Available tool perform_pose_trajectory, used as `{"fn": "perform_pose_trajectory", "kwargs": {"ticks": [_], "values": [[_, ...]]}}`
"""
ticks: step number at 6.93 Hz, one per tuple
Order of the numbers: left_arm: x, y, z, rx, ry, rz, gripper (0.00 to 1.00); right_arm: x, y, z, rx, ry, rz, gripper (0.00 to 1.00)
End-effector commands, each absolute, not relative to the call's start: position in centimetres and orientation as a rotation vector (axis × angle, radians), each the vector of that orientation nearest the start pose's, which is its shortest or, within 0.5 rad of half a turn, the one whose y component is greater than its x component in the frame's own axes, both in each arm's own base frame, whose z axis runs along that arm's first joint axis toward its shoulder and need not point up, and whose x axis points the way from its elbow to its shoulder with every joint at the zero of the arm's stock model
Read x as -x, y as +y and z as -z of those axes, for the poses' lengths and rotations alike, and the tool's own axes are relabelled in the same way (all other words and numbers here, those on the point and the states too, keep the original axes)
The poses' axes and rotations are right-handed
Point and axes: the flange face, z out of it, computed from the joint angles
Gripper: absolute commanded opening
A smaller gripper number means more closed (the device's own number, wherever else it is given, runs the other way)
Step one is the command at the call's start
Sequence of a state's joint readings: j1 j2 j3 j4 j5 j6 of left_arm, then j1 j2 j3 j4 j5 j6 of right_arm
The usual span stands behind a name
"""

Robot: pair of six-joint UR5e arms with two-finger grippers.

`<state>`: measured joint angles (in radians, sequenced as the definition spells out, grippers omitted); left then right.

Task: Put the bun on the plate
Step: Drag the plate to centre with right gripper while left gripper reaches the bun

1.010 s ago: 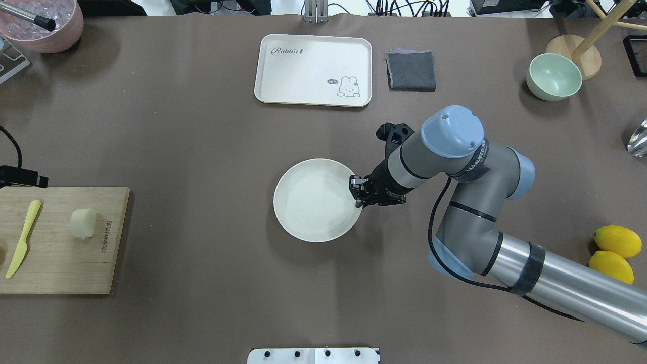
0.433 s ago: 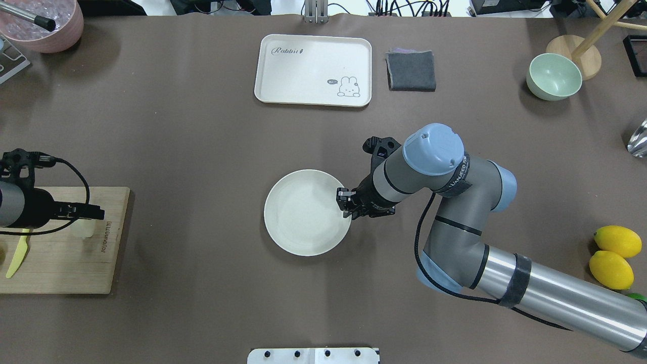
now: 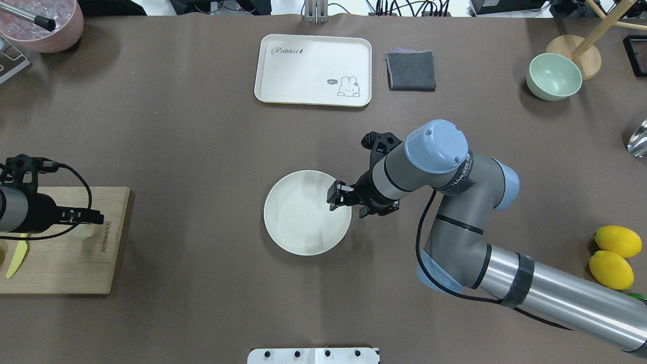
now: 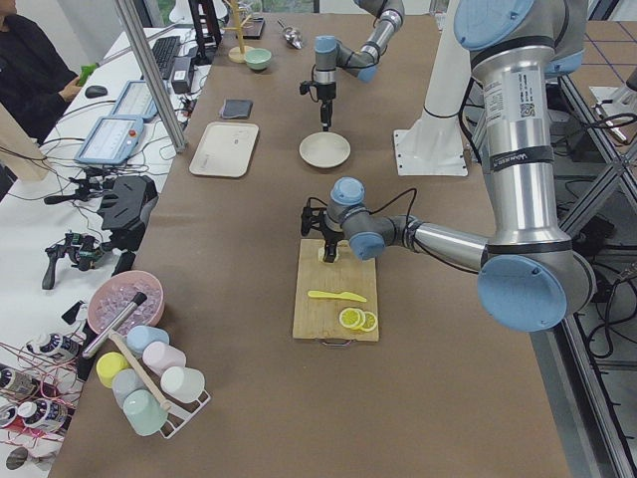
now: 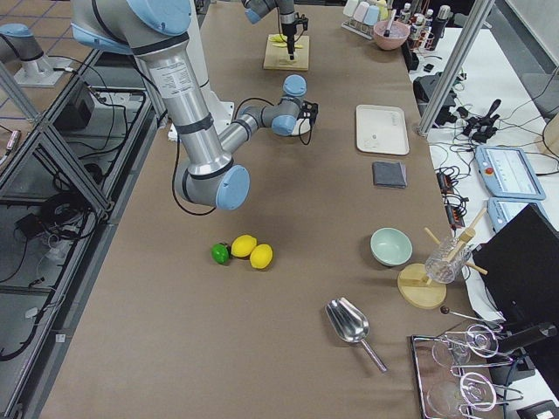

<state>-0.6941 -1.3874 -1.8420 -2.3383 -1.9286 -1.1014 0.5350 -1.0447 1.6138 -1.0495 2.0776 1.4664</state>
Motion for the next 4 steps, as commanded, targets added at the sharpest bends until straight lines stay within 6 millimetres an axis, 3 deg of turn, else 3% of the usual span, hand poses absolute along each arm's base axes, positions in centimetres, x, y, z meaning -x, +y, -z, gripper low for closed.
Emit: {"fn": "perform_pose_trajectory", "kwargs": {"ticks": [1, 4], "values": [[-27.85, -35.94, -54.15, -0.172, 0.874, 0.06, 0.58, 52.33, -41.97, -26.77, 0.087, -1.158, -0.115, 1.0], [-27.61, -36.0, -53.68, -0.188, 0.875, 0.068, 0.4, 52.07, -42.26, -26.88, 0.086, -1.156, -0.117, 1.0]]}}
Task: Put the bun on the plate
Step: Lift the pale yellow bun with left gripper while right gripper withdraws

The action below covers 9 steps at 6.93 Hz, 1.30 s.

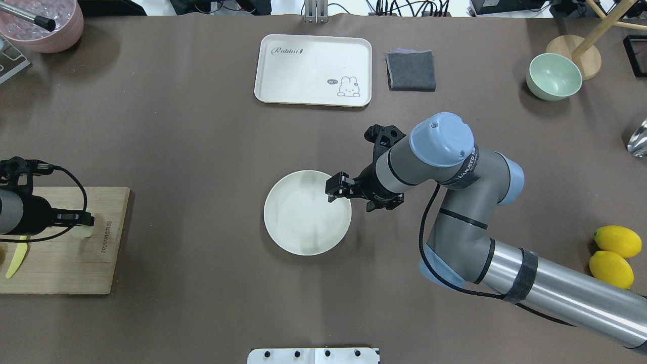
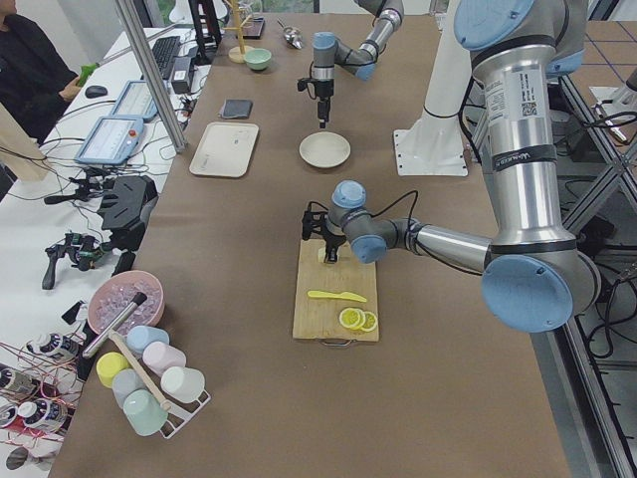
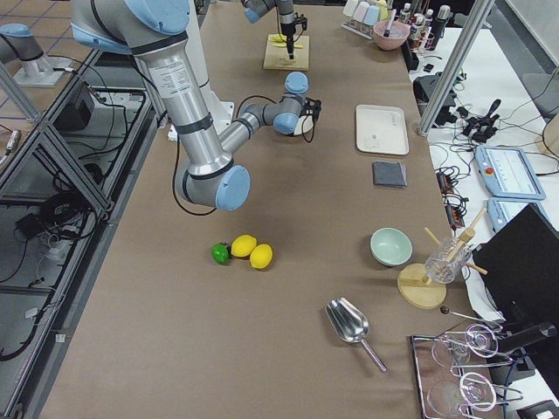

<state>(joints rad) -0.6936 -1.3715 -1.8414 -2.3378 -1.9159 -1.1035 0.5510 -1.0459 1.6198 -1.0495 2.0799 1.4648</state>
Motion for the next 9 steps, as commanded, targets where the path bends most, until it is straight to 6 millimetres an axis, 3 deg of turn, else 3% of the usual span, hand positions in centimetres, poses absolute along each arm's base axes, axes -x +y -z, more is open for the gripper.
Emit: {"fn": "perform_pose_trajectory", "kwargs": {"ticks": [1, 2, 3, 5, 6, 7, 8, 9], "values": [[-27.6, -36.0, -53.3, -0.191, 0.882, 0.066, 0.36, 51.6, -42.7, -26.9, 0.086, -1.159, -0.119, 1.0], [-27.8, -36.1, -51.2, -0.206, 0.917, 0.058, 0.36, 50.4, -43.7, -26.5, 0.085, -1.17, -0.127, 1.0], [-28.8, -36.9, -47.9, -0.238, 0.965, 0.044, 0.36, 47.9, -45.7, -26.7, 0.12, -1.182, -0.127, 1.0], [-33.9, -41.1, -38.8, -0.23, 1.051, 0.126, 0.36, 42.5, -48.9, -29.0, 0.177, -1.187, -0.147, 1.0], [-37.7, -42.3, -33.7, -0.201, 1.041, 0.148, 0.36, 39.4, -50.7, -30.8, 0.153, -1.181, -0.134, 1.0], [-43.8, -41.3, -26.8, -0.216, 1.013, 0.143, 0.37, 35.2, -52.3, -33.7, 0.126, -1.175, -0.111, 1.0], [-49.6, -39.5, -22.2, -0.193, 0.972, 0.175, 0.37, 32.0, -53.2, -35.6, 0.105, -1.172, -0.107, 1.0], [-53.7, -37.4, -20.5, -0.195, 0.968, 0.142, 0.37, 30.6, -53.8, -36.2, 0.098, -1.168, -0.132, 1.0]]}}
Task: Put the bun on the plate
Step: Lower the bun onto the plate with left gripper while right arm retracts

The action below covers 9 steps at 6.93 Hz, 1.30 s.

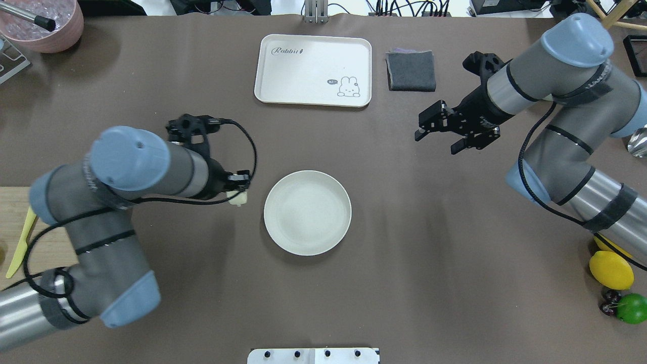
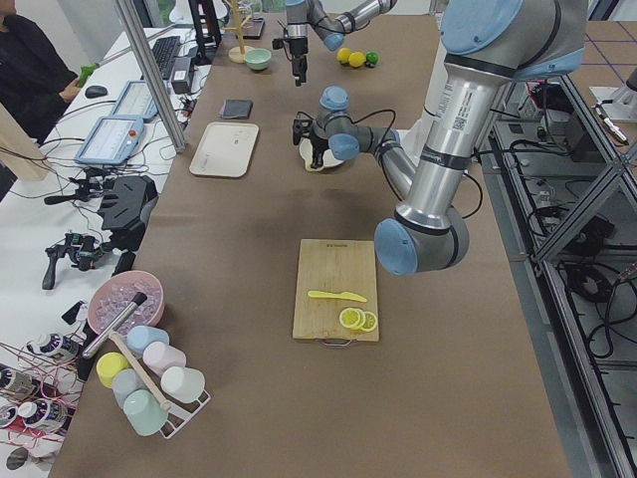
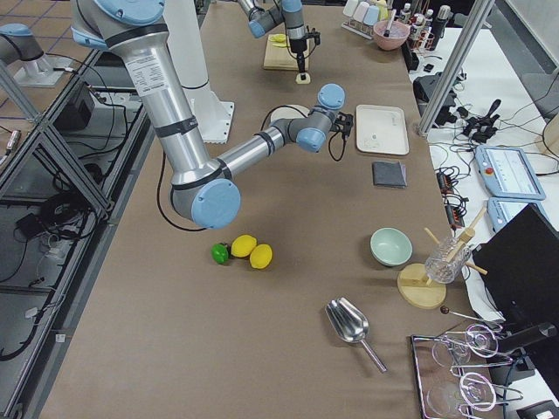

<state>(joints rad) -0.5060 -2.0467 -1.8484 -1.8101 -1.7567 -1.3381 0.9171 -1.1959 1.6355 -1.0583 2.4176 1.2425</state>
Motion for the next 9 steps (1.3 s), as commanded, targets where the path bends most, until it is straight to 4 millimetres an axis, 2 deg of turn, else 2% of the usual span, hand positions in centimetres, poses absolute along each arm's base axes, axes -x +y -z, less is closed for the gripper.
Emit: {"fn": "perform_pose_trajectory", "kwargs": {"ticks": [1, 2, 3, 5, 6, 7, 8, 9], "values": [[-56.4, -37.4, -19.1, -0.213, 0.959, 0.147, 0.37, 30.5, -53.7, -36.2, 0.097, -1.166, -0.134, 1.0], [-58.4, -37.0, -18.8, -0.207, 0.947, 0.133, 0.37, 30.4, -53.6, -36.1, 0.094, -1.169, -0.131, 1.0], [-59.4, -37.5, -18.3, -0.216, 0.946, 0.135, 0.39, 30.7, -53.2, -36.4, 0.099, -1.165, -0.128, 1.0], [-60.3, -37.3, -18.3, -0.211, 0.939, 0.128, 0.42, 31.0, -53.1, -36.6, 0.099, -1.162, -0.121, 1.0], [-60.4, -37.2, -18.4, -0.211, 0.939, 0.124, 0.46, 31.3, -52.9, -36.7, 0.096, -1.16, -0.11, 1.0], [-60.3, -37.3, -18.5, -0.212, 0.937, 0.124, 0.64, 31.3, -53.0, -36.9, 0.092, -1.157, -0.108, 1.0], [-60.2, -37.2, -18.2, -0.214, 0.942, 0.12, 0.95, 31.4, -53.1, -37.0, 0.092, -1.152, -0.112, 1.0], [-59.8, -37.6, -18.0, -0.217, 0.947, 0.124, 0.97, 28.0, -54.5, -37.2, 0.069, -1.16, -0.158, 1.0]]}}
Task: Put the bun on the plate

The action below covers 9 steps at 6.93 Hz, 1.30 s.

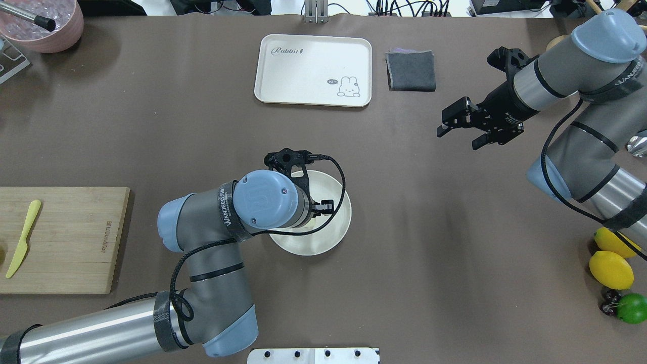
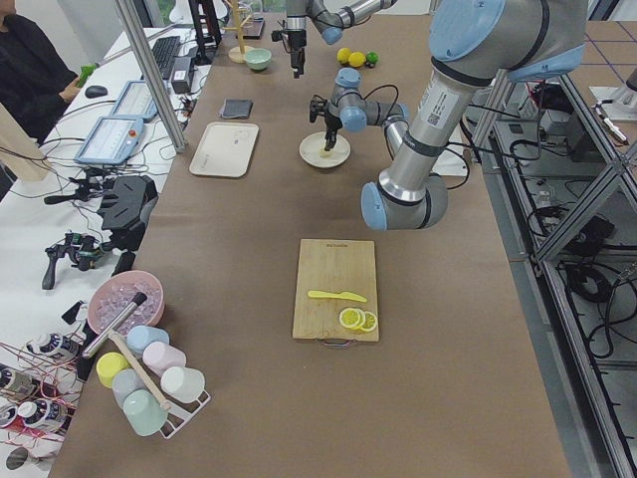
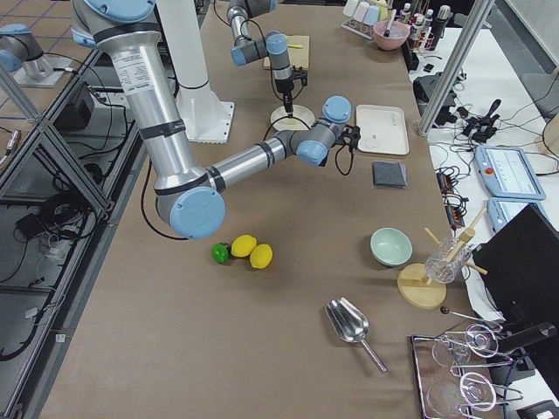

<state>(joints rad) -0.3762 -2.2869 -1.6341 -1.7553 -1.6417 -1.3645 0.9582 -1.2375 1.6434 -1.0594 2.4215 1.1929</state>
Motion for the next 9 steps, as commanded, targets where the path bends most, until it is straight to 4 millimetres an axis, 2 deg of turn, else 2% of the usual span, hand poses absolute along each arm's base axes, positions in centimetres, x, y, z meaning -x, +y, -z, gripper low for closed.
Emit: {"fn": "perform_pose_trajectory", "kwargs": {"ticks": [1, 2, 3, 4, 5, 6, 8, 9], "values": [[-57.3, -39.3, -17.2, -0.253, 0.964, 0.121, 0.97, 23.7, -54.9, -39.5, 0.044, -1.144, -0.216, 1.0], [-52.2, -42.3, -18.1, -0.313, 0.958, 0.148, 0.97, 17.6, -56.1, -41.5, -0.009, -1.134, -0.269, 1.0], [-46.2, -45.3, -22.7, -0.327, 0.908, 0.159, 0.97, 12.0, -56.5, -45.2, -0.067, -1.102, -0.272, 1.0], [-42.1, -48.2, -25.7, -0.35, 0.853, 0.149, 0.97, 8.3, -56.1, -49.2, -0.114, -1.052, -0.23, 1.0], [-37.8, -50.6, -28.0, -0.381, 0.801, 0.155, 0.97, 4.6, -56.5, -51.1, -0.145, -1.007, -0.199, 1.0], [-32.8, -52.9, -31.9, -0.368, 0.753, 0.071, 0.97, 1.0, -55.8, -53.7, -0.158, -0.962, -0.156, 1.0], [-17.0, -57.1, -42.2, -0.309, 0.724, -0.116, 0.97, -3.4, -54.6, -58.3, -0.14, -0.894, -0.044, 1.0], [-9.6, -57.8, -47.0, -0.309, 0.697, -0.157, 0.97, -5.4, -54.4, -60.0, -0.146, -0.879, -0.013, 1.0]]}}
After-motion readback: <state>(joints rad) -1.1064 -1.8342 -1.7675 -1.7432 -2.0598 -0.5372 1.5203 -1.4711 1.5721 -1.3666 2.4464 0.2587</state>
